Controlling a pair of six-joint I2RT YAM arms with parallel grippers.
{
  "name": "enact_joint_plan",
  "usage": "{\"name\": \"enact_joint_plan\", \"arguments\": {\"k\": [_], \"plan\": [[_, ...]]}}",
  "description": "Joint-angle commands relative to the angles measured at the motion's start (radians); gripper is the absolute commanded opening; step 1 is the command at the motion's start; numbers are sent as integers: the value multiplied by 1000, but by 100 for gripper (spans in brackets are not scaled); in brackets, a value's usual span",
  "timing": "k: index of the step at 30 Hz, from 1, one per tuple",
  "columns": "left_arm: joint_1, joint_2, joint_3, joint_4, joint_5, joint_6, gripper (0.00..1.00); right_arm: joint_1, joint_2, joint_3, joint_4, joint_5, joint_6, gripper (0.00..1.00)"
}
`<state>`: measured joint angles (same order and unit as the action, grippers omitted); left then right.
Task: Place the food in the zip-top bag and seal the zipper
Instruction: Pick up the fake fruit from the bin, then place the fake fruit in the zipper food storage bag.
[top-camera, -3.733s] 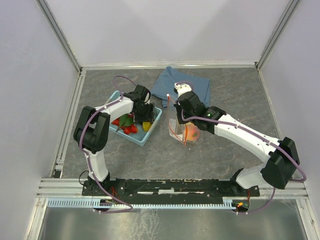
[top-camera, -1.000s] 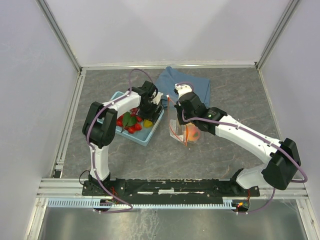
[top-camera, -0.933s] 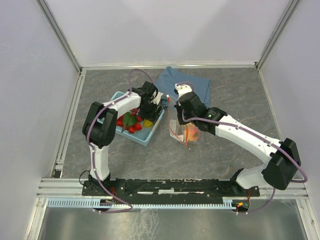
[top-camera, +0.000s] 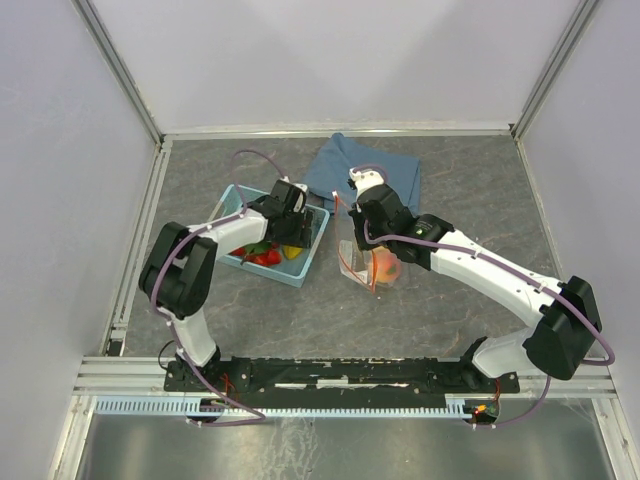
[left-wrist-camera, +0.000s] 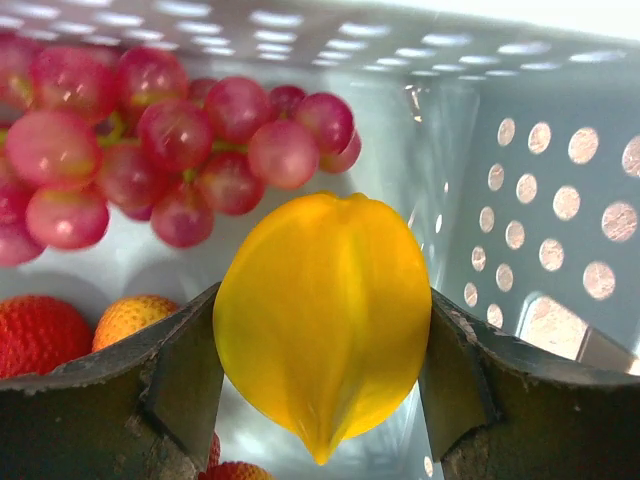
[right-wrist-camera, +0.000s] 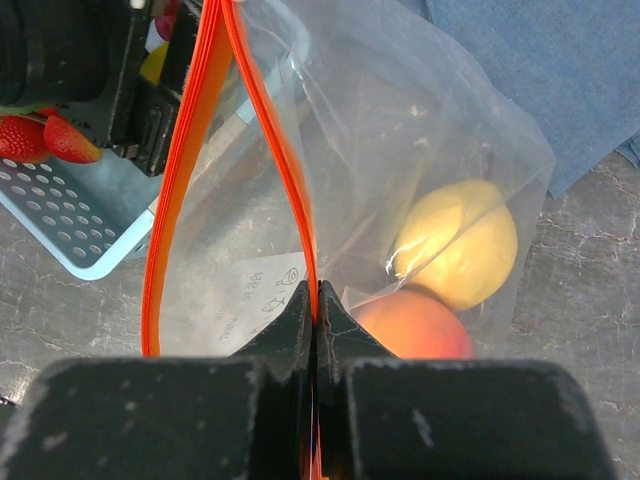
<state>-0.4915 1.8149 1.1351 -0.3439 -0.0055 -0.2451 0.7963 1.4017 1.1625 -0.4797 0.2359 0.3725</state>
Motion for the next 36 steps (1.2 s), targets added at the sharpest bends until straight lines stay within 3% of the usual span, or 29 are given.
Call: {"name": "enact_joint_plan", "arguments": {"k": [1, 18, 28, 36], "plan": [[-2, -112, -43, 69, -53, -99, 33, 0, -2, 33, 14, -3, -6, 2], [-7, -521, -268, 269, -89, -211, 31, 0, 13, 60, 0, 2, -1, 2], [-80, -692, -299, 282, 52, -295, 30, 0, 36, 78, -3, -1, 14, 2], [-219, -737, -291, 329, 180, -420, 30, 1, 54, 71, 28, -8, 17, 2]]}}
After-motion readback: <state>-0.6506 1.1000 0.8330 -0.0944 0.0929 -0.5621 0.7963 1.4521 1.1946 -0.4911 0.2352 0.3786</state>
